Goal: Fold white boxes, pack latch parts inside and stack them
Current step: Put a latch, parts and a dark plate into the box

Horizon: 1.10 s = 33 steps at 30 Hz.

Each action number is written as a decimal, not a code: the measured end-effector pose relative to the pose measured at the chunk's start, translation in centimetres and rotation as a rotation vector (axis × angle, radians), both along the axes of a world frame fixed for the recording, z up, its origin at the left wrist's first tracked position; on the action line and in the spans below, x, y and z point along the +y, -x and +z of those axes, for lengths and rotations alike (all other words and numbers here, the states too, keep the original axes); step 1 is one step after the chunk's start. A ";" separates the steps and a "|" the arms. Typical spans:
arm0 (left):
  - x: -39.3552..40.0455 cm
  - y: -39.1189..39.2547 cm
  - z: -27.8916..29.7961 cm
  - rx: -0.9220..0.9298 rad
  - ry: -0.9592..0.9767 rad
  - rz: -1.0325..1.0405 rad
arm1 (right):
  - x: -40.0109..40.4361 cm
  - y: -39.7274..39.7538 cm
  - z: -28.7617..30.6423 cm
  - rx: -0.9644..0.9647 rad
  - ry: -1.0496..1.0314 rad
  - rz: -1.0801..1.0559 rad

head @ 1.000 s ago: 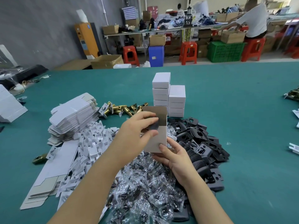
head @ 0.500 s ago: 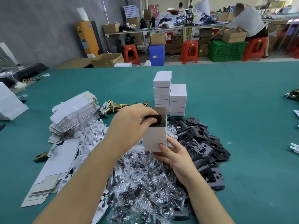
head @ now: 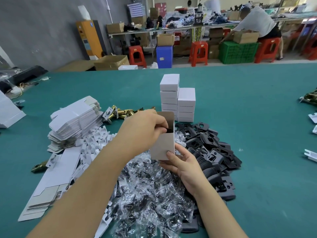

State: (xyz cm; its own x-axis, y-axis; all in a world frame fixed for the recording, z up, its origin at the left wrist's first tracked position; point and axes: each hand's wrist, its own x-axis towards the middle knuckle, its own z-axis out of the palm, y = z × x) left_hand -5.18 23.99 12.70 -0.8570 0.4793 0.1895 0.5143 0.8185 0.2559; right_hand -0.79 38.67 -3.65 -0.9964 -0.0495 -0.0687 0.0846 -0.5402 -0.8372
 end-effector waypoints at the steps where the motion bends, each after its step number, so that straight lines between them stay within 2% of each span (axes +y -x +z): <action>1: 0.0 0.0 0.0 -0.006 0.009 0.006 | 0.0 0.0 0.0 0.002 -0.005 0.002; 12: 1.0 0.5 0.5 -0.082 0.155 0.052 | -0.1 0.1 0.0 0.001 -0.004 -0.010; 18: 1.3 0.5 -0.1 -0.058 0.127 0.026 | -0.1 0.0 0.1 -0.016 0.001 -0.029; 22: 0.6 0.4 0.0 0.028 -0.017 -0.011 | -0.1 0.0 0.2 -0.022 0.015 -0.043; 27: -1.8 1.1 0.1 0.129 -0.453 0.072 | 0.0 0.1 0.3 -0.058 0.089 -0.068; 29: -3.1 1.9 -0.3 0.131 -0.524 0.132 | 0.1 0.2 0.3 -0.072 0.142 -0.087; 31: -4.5 2.7 -1.2 0.090 -0.425 0.206 | 0.1 0.2 0.3 -0.082 0.177 -0.099; 33: -5.9 3.4 -2.6 -0.016 -0.213 0.253 | 0.0 0.2 0.4 -0.089 0.178 -0.101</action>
